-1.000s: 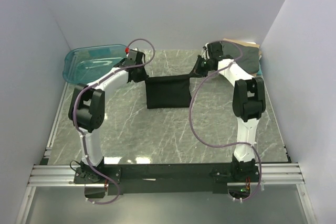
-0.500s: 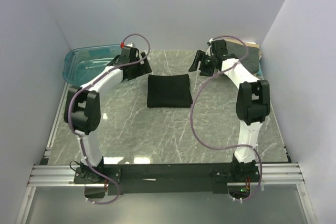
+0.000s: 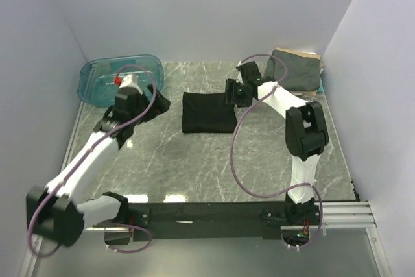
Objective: Fold and stack the t-shirts
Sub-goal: Neatly place the folded tshirt to the corner
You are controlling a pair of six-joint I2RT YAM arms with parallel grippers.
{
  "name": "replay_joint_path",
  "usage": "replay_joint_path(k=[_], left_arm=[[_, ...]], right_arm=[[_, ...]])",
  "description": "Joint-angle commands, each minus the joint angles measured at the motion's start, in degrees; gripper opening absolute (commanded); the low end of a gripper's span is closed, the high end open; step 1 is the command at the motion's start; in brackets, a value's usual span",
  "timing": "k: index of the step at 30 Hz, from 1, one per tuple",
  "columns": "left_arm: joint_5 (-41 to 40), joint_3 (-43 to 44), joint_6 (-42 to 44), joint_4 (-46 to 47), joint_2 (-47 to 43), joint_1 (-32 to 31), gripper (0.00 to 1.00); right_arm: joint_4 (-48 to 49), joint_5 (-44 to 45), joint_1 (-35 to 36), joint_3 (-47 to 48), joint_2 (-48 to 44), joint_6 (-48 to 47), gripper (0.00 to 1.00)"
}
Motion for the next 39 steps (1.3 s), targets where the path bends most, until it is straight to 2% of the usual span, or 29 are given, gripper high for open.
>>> replay_joint_path(k=[1, 6, 10, 12, 21, 24, 25, 28, 36, 39], left_arm=[[-4.08, -4.23, -3.53, -0.19, -10.8, -0.28, 0.99], [-12.07, -10.29, -8.79, -3.89, -21.2, -0.28, 0.99], [-14.1, -12.41, -10.38, -4.68, -26.74, -0.28, 0.99], [-14.98, -12.41, -10.21, -4.77, -27.8, -0.28, 0.99], [-17.88, -12.32, -11.09, -5.21, -28.6, -0.28, 0.99], [-17.89, -11.88, -10.48, -4.86, -27.72, -0.28, 0.99], [-17.89, -11.71, -10.21, -4.34, -27.28, -0.28, 0.99], [-17.45, -11.62, -9.6, -3.72, -26.93, -0.28, 0.99], [-18.85, -12.23, -8.89, -2.93, -27.89, -0.28, 1.0], [-18.77, -12.24, -8.54, -2.84, -29.12, -0.28, 0.99]], right_arm=[[-1.0, 5.55, 0.79, 1.59, 2.82, -0.44, 0.73], [-1.89, 7.31, 1.32, 2.21, 6.96, 0.0, 0.66], [-2.24, 6.61, 1.76, 3.26, 9.07, 0.0, 0.63], [-2.68, 6.87, 2.37, 3.79, 10.38, -0.26, 0.61], [-6.55, 9.5, 4.92, 9.33, 16.01, -2.81, 0.42], [-7.42, 11.25, 5.45, 10.64, 16.28, -4.57, 0.19], [-7.6, 11.53, 5.62, 11.43, 16.28, -5.79, 0.08], [-8.04, 17.4, 5.63, 14.06, 16.1, -7.2, 0.0], [-5.76, 34.36, 3.34, 21.45, 13.38, -13.27, 0.0], [-2.78, 39.64, 2.2, 21.46, 11.1, -16.95, 0.0]])
